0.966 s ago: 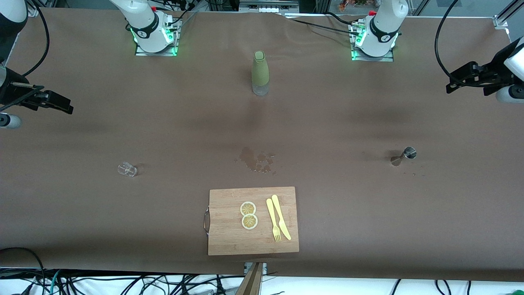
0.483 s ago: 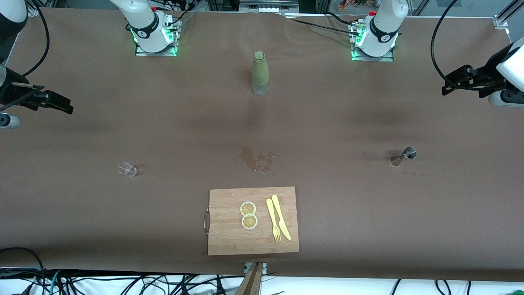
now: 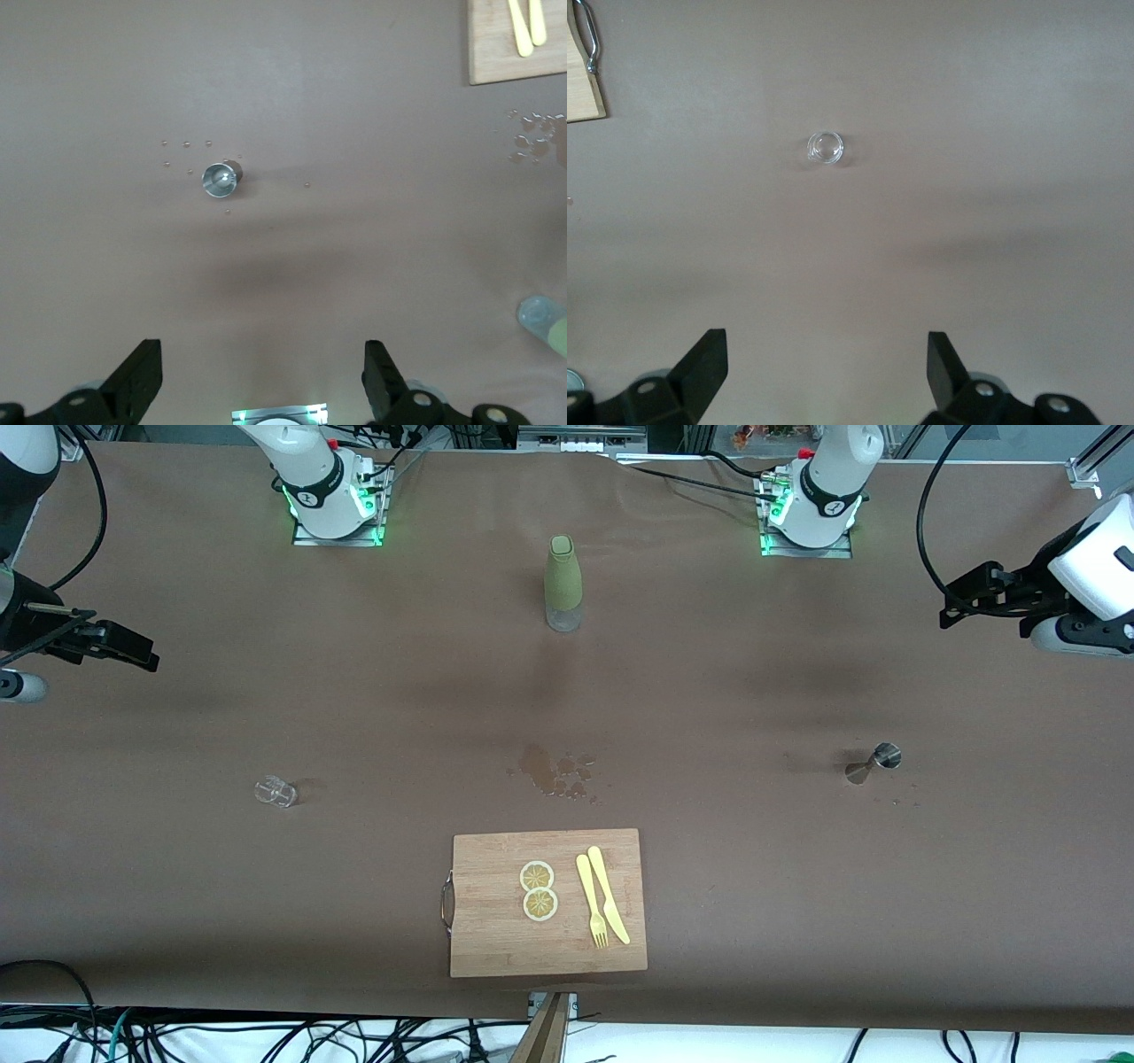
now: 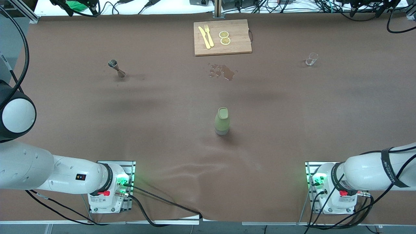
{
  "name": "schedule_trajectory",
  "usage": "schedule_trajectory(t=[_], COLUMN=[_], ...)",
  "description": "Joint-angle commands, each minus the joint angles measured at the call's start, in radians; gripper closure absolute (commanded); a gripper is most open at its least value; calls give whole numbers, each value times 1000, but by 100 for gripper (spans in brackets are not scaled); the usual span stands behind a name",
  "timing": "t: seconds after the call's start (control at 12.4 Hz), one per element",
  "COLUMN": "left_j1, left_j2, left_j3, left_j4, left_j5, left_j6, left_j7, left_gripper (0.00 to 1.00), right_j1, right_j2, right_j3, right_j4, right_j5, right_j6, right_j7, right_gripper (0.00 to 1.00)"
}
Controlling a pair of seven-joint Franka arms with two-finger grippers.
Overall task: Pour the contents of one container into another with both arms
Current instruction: 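Move the right gripper toward the glass cup while the left gripper approaches the jigger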
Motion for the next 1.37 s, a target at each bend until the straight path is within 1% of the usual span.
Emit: schedule_trajectory(t=[0.0, 0.24, 0.4, 0.72, 1.05, 1.29], left_j1=[11, 32, 69, 129, 207, 245], left_j2=[6, 2, -4, -6, -23, -21], left_j3=[4, 5, 5, 7, 7, 7], left_j4=[1, -14, -30, -60, -163, -218], left_j5=[-34, -68, -106, -137, -244, -298], left_j6=[20, 25, 25, 48, 106, 138], left_j7=[130, 219, 265, 457, 593, 702], left_gripper=[0, 0, 0, 0, 0, 0], right_j1=[-6, -6, -6, -6, -6, -5], right_j2=[-7, -7, -7, -7, -4, 10], right_j3=[4, 4, 4, 4, 4, 6], right_j4=[-3, -4, -4, -4, -4, -4], right_j5=[14, 14, 14, 14, 14, 14], right_j6=[-2, -3, -3, -3, -6, 0], right_j7=[-19, -19, -19, -19, -28, -51], right_gripper=[0, 0, 0, 0, 0, 0])
